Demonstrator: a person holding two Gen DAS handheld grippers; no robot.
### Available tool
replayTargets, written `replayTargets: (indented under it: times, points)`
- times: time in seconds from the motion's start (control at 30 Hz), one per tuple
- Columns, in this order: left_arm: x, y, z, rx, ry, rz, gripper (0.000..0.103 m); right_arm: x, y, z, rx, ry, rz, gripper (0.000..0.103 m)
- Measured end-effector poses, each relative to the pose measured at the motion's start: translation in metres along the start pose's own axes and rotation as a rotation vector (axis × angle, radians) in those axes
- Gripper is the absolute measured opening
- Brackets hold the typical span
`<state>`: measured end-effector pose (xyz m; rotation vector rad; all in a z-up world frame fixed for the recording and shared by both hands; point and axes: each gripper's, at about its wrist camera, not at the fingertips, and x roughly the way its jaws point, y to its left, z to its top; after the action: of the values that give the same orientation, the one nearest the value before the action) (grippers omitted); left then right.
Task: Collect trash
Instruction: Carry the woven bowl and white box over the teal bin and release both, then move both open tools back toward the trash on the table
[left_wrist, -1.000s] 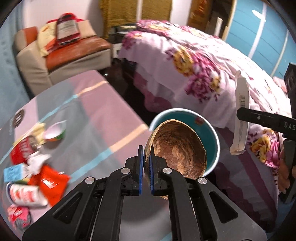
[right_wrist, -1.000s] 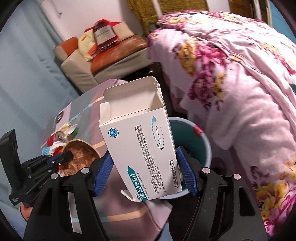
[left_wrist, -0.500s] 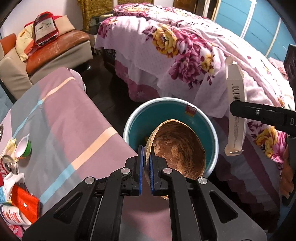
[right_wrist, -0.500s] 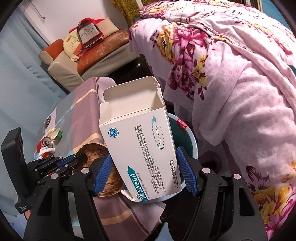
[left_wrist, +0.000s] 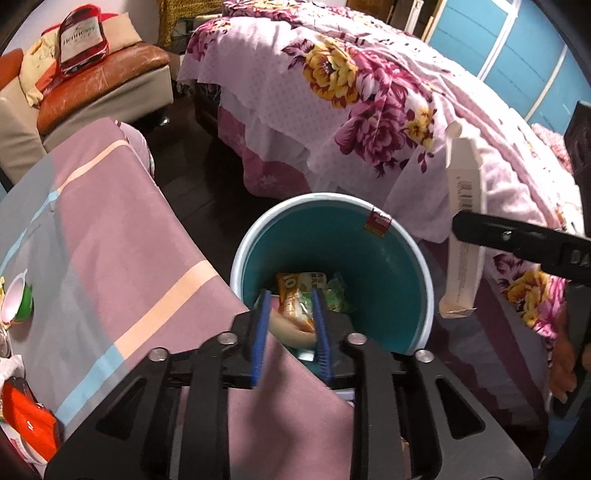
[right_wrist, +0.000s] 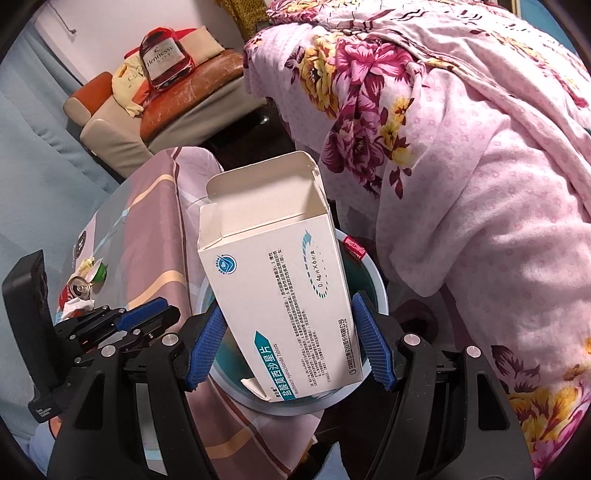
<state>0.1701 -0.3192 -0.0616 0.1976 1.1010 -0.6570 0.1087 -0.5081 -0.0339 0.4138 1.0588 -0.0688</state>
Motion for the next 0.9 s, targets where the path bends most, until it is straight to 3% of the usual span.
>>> replayTargets:
  times: [0.03,0.1,0.2,0.27,0.67,0.7,0.9]
  points:
    - [-0.003,0.002,-0.001,-0.005,-0.006,-0.004,0.036,0.001,0.002,0.000,-0.001,0.003,0.001,0.065]
    - [-0.008,0.005,-0.002,-0.013,-0.021,0.001,0.058,0.004,0.005,0.001,-0.006,0.009,-0.001,0.065]
    - [-0.018,0.010,-0.006,-0.023,-0.046,0.010,0.079,0.009,0.009,0.002,-0.015,0.020,-0.006,0.065]
    - [-0.024,0.015,-0.009,-0.033,-0.057,0.015,0.085,0.013,0.012,0.002,-0.017,0.029,-0.011,0.065]
    - [-0.045,0.052,-0.025,-0.125,-0.080,0.000,0.088,0.032,0.030,-0.003,-0.030,0.108,-0.039,0.071]
    - [-0.047,0.054,-0.027,-0.131,-0.081,-0.005,0.088,0.031,0.030,-0.004,-0.027,0.111,-0.040,0.075]
    - [-0.060,0.059,-0.035,-0.139,-0.101,-0.011,0.089,0.024,0.043,-0.009,-0.032,0.107,-0.050,0.076]
